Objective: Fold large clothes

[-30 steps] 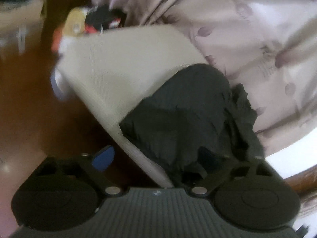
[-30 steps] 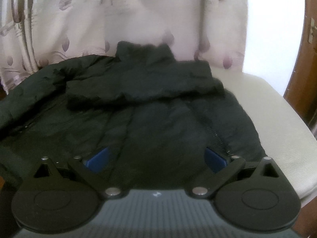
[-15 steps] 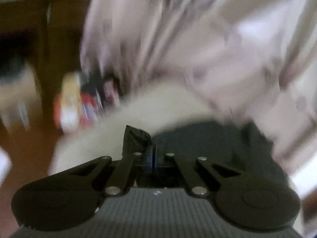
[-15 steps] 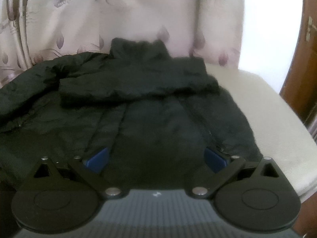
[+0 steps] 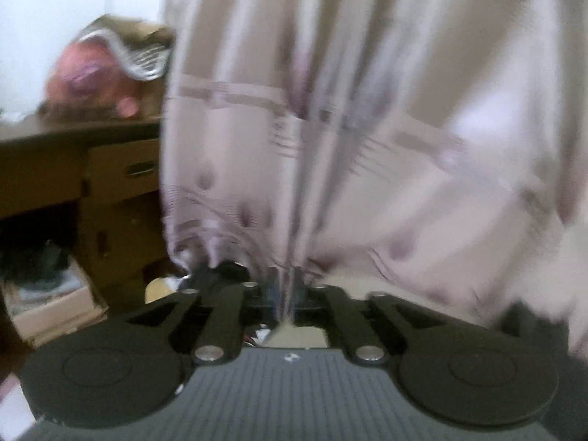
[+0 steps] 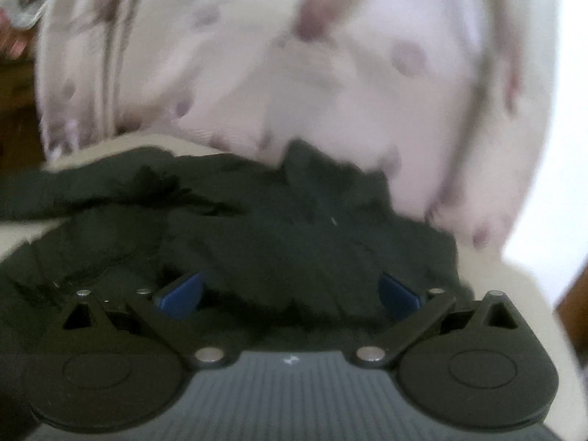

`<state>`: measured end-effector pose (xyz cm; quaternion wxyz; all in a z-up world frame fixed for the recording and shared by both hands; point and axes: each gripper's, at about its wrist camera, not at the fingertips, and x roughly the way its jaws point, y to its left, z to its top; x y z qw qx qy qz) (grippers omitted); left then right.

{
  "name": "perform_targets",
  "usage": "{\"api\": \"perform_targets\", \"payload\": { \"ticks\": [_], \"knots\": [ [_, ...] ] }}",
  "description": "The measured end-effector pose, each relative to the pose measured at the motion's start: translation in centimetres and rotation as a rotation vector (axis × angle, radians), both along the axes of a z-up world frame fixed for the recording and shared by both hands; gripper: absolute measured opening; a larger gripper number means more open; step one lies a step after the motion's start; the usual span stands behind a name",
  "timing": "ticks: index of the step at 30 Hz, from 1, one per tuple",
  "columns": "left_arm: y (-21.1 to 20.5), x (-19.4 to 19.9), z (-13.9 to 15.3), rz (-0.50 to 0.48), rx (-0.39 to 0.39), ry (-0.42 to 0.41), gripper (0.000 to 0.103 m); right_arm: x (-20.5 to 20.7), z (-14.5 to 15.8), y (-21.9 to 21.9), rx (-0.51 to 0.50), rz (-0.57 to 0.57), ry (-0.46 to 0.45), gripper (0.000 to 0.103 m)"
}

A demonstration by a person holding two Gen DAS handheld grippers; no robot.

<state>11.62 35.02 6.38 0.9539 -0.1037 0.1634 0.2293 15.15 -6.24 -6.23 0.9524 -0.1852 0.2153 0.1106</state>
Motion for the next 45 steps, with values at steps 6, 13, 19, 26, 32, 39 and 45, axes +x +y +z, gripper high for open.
{"api": "perform_targets", "payload": {
  "ticks": [6,13,19,26,32,39,45],
  "knots": [
    [-9.7,-3.7,-3.0,-0.113,0.230,0.006,0.067,3.6,-3.8,4.4,-0.208,0.078,-0.020,0.103],
    [-16.9,-3.6,-3.5,-0.224,0.307,0.071,0.082,6.3,-6.0,5.9,-0.345,0.110,-0.103,0.103],
    [-19.3,-2.3,-4.6,-0.269,0.287,0.132,0.084,7.9,-5.4,4.9,-0.281,0.163,-0.065,0.093],
    [-21.1,-1.1,-5.6,-0.300,0.257,0.190,0.089,11.1,-3.2,2.2,-0.191,0.162,-0.047,0.024],
    [-22.8,-0.6,-6.4,-0.310,0.252,0.196,0.097,15.0,4.0,-8.9,-0.009,-0.056,-0.148,0.017],
    [-24.7,-0.3,-8.9,-0.321,0.211,0.202,0.098,17.7,9.6,-30.5,0.147,-0.478,-0.228,0.012],
    [-26.5,0.5,-11.0,-0.319,0.186,0.251,0.098,17.0,7.4,-39.9,0.199,-0.588,-0.159,0.013]
  ]
}}
